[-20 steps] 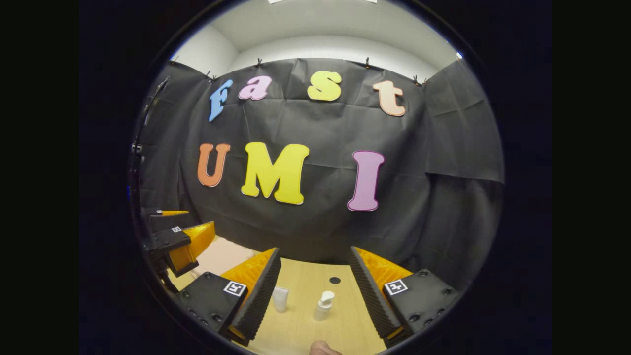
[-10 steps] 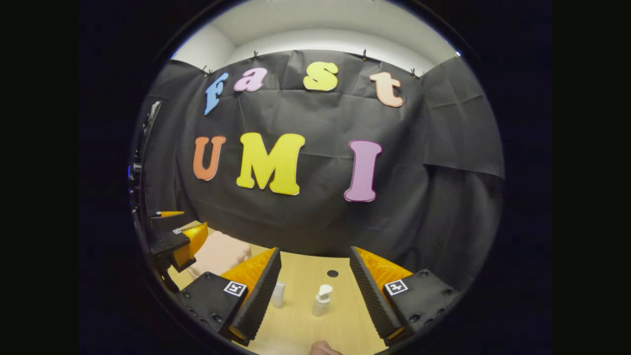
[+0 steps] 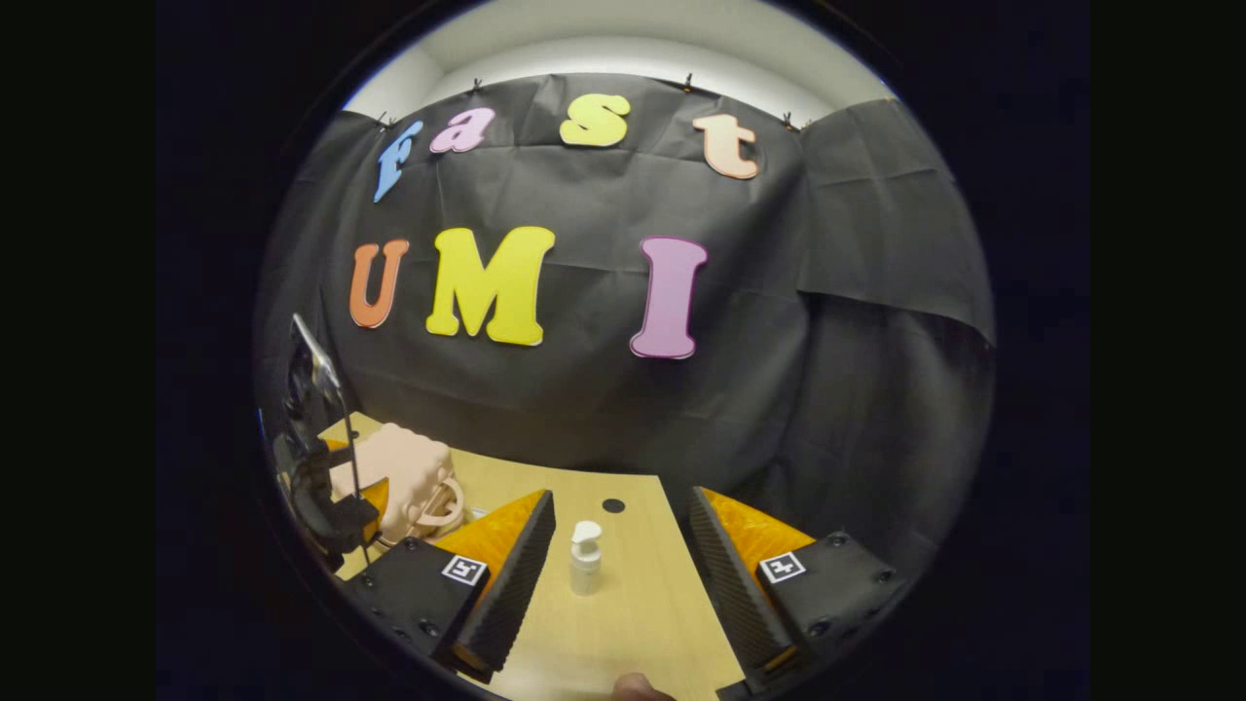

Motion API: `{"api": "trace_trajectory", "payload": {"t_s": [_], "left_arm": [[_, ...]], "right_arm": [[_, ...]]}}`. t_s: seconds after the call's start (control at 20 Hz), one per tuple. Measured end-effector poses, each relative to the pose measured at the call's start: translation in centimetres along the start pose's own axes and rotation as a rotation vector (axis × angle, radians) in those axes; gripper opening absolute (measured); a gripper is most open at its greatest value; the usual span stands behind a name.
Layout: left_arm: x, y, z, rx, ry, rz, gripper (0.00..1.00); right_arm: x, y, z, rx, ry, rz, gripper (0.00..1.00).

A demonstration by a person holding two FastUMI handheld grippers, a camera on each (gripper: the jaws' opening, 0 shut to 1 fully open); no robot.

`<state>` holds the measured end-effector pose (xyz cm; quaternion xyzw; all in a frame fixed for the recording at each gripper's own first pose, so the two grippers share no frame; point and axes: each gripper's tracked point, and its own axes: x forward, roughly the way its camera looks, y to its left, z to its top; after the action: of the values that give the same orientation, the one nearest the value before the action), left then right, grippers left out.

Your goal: First open the suitcase, pack the skin care products into it, and then close the suitcase.

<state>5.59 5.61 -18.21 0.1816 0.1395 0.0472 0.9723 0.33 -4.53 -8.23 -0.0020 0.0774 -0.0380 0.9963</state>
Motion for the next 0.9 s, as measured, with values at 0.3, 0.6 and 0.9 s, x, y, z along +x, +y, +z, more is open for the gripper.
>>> {"api": "trace_trajectory", "payload": {"t_s": [0.3, 0.6, 0.9], "left_arm": [[3.1, -2.4, -3.0, 0.223, 0.051, -0.005, 0.98], [5.8, -4.4, -4.5, 0.558, 0.038, 0.000, 0.98], [8.2, -6.4, -6.3, 0.814, 0.079, 0.044, 0.96]], "right_arm": [[0.6, -2.1, -2.8, 0.020, 0.058, -0.004, 0.82], [2.3, -4.2, -5.2, 0.056, 0.104, 0.006, 0.82], [3.8, -5.9, -7.7, 0.059, 0.157, 0.039, 0.83]]}}
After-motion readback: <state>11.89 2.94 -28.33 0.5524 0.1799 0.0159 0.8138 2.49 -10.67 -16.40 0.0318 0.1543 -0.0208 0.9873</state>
